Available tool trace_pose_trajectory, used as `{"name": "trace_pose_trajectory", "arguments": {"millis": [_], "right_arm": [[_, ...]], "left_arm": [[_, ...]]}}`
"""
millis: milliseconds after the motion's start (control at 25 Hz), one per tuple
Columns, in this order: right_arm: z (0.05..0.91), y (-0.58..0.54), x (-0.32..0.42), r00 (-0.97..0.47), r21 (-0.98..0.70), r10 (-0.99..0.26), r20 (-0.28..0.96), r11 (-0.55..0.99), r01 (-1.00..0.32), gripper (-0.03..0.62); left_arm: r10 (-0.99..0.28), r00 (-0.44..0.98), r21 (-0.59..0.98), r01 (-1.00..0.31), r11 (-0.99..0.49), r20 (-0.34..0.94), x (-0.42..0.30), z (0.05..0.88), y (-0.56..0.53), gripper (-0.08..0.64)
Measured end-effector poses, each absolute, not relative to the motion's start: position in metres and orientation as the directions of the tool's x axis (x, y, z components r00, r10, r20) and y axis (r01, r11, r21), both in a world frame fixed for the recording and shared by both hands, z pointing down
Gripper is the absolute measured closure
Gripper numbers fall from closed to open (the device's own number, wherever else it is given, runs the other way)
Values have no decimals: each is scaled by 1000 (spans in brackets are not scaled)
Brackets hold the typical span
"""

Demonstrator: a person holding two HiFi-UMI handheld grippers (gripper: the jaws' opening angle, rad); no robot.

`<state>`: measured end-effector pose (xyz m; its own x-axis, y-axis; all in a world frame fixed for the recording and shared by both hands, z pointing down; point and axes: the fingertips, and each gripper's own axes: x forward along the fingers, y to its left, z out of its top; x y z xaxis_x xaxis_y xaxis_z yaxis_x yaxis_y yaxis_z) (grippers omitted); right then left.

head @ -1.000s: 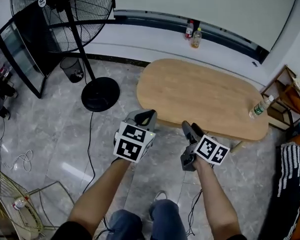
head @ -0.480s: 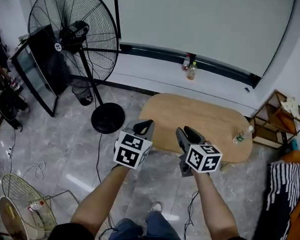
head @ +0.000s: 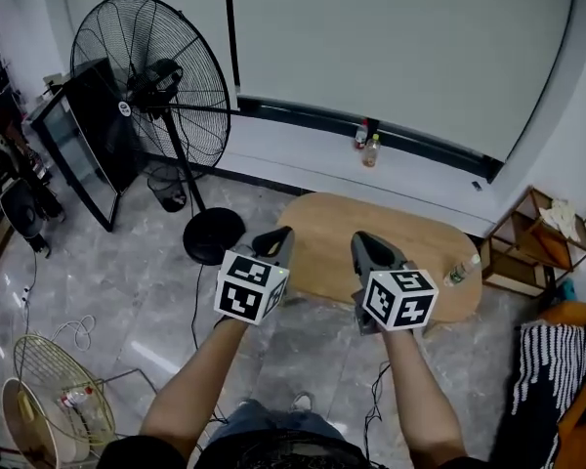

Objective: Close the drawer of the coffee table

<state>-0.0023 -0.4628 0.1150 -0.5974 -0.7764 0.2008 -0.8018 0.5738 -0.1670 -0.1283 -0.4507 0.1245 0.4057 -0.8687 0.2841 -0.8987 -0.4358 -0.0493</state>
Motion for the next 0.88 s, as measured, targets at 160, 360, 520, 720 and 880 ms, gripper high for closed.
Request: {"name": "trace_pose_trajectory", "arguments": {"millis": [160, 360, 520, 720, 880], "right_arm": [[101, -464, -10, -595, -145, -782, 187, 577, -804, 588], [91, -469, -19, -577, -83, -795, 186, 573, -816, 588], [87, -471, -31, -568, -65, -803, 180, 567, -821, 589], [87, -466, -40, -548, -47, -818, 174, 549, -834, 589], [87, -469, -40, -535, -36, -827, 171, 538, -842, 588]], "left_arm": [[-876, 396, -58, -903, -426, 275, -144, 118, -450, 553], [-876, 403, -61, -900, -432, 264, -154, 111, -457, 552], [-875, 412, -51, -897, -438, 255, -166, 111, -459, 552], [-868, 434, -40, -889, -456, 243, -172, 111, -455, 552], [-866, 440, -44, -886, -462, 238, -173, 108, -461, 553]]}}
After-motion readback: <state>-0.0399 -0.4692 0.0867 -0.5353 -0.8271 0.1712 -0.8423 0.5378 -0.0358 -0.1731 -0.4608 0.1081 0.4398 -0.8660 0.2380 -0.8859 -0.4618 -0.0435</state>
